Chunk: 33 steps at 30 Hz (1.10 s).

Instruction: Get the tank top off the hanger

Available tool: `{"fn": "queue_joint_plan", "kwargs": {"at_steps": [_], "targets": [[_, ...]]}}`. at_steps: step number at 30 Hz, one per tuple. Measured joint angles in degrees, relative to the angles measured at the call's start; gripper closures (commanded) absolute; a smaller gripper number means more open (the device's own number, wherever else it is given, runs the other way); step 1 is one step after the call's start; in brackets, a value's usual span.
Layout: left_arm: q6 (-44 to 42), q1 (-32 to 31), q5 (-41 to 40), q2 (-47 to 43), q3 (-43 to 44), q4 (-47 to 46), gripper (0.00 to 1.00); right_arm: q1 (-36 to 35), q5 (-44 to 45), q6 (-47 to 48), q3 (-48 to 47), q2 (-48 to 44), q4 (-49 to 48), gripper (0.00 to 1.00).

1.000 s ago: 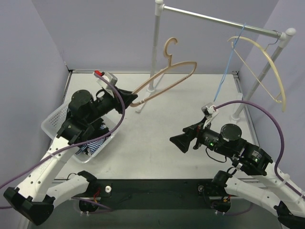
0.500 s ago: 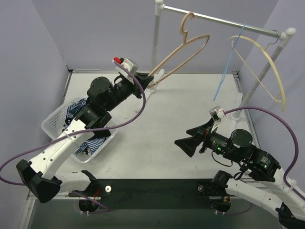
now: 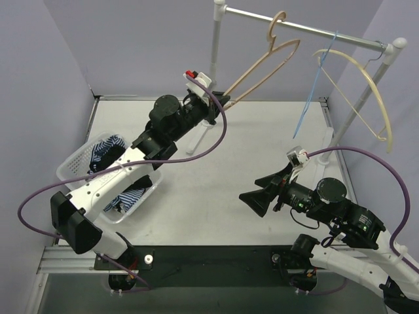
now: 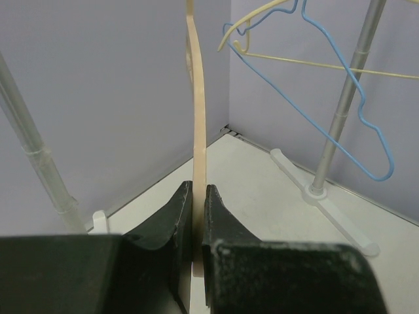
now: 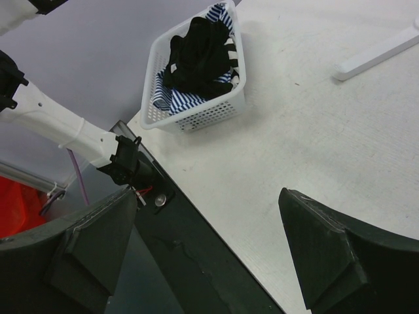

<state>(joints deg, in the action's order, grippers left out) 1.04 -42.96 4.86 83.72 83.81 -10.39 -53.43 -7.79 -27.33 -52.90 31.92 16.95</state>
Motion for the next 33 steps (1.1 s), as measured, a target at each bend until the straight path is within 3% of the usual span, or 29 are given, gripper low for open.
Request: {"fn": "queue_joint_plan", "kwargs": {"at_steps": [12,14,15,17,18,19,26,33], "targets": [[-1.6,-1.6,-1.5,6.6,1.9,-4.7,1.00,-1.1,0.5,-0.3,0.0,0.0,0.0,0.05],[-1.6,-1.7,-1.6,7.1,2.3,-4.9,0.80,-1.2,0.6,-0.3,0.0,0.0,0.0,0.06],[-1.6,-1.9,-1.7,7.3,2.5,-4.9,0.61,-1.2,0.7,-0.3,0.0,0.0,0.0,0.05],[-1.9,-2.0,-1.8,7.3,2.5,-4.8,0.48,-1.4,0.9,-0.4,0.0,0.0,0.0,0.05],[-1.8,-2.2,-1.9,7.3,2.5,-4.7,0.28,-1.4,1.0,-0.5,0.0,0.0,0.0,0.05],[-1.6,-2.3,-2.3,7.2,2.5,-4.6,0.22,-1.4,1.2,-0.5,0.0,-0.1,0.0,0.06],[-1.9,-2.5,-5.1,-1.9,-7.3,-2.3,0.05,-1.4,3.5,-1.0,0.3,-0.3,1.0,0.04],[-1.2,-2.5,-7.8,-17.9,-18.2,3.4,0.03,-1.4,7.7,-0.9,0.1,-1.6,5.7,0.00]]}}
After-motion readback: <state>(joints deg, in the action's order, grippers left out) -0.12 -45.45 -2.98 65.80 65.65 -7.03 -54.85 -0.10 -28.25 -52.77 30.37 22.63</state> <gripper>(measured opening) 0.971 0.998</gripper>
